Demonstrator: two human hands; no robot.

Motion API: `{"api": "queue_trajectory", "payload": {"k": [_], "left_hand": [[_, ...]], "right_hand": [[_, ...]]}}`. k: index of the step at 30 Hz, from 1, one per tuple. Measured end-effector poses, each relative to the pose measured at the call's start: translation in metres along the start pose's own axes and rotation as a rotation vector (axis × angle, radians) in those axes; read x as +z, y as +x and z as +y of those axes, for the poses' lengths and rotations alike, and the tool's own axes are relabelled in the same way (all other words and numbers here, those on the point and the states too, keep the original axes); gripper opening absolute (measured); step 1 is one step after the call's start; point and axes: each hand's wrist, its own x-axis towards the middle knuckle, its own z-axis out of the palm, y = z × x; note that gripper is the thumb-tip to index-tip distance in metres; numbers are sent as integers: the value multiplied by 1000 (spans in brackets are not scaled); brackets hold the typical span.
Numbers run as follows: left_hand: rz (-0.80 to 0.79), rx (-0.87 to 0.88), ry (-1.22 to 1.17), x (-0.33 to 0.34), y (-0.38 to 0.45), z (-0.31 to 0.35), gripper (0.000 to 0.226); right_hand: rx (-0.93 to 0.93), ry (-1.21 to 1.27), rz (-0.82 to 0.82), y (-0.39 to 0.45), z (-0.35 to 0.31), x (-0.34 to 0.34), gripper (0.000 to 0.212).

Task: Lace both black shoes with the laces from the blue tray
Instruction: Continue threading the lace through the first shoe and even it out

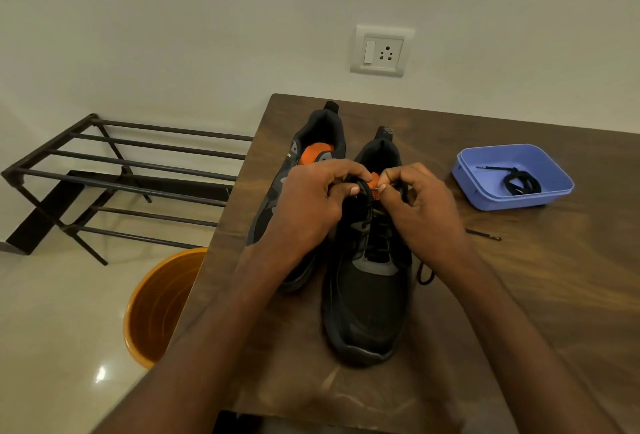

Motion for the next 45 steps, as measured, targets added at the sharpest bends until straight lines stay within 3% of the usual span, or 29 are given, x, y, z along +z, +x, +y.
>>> {"api": "queue_trajectory", "payload": {"k": [7, 12, 18, 22, 24, 27, 28, 30, 33, 35, 36, 38, 41, 42, 43, 45], "left_hand": [[14, 25, 42, -1, 1, 1, 28], [4, -71, -15, -3, -3, 5, 13], [-19, -105, -21, -3, -11, 11, 11], [46, -37, 39, -1, -9, 13, 6], [117, -93, -140, -8, -3, 22, 7], [320, -239, -771, -32, 5, 37, 15], [369, -238, -806, -37, 7, 36, 14], [340, -191, -468, -36, 7, 29, 9], [37, -105, 212, -15, -3, 14, 16], [-69, -47, 360, -3, -6, 11, 7], [-49, -38, 345, -1, -7, 12, 3], [60, -72, 99, -3, -2, 18, 4], [248, -215, -803, -26, 9, 34, 17], [291, -254, -982, -32, 9, 35, 20], [326, -299, -977, -35, 9, 34, 19], [281, -327, -535, -33, 5, 30, 8]], "right_hand": [[22, 19, 9, 1, 1, 2, 20], [72, 76, -8, 2, 3, 3, 12], [53, 159, -70, 0, 7, -4, 12], [-15, -37, -106, -4, 11, -7, 63], [-10, -101, -103, -4, 12, -11, 75], [-5, -203, -78, -6, 12, -17, 82], [-7, -215, -72, -7, 12, -17, 82], [-1, -233, -52, -8, 11, -16, 79], [14, -223, -16, -9, 11, -15, 81], [20, -215, -2, -8, 10, -15, 83], [18, -218, -6, -9, 10, -16, 83], [8, -234, -1, -10, 11, -16, 80], [3, -248, 2, -11, 12, -17, 77], [6, -241, 10, -11, 13, -17, 79], [14, -228, 17, -10, 13, -16, 81], [27, -189, 26, -11, 14, -14, 83]]}}
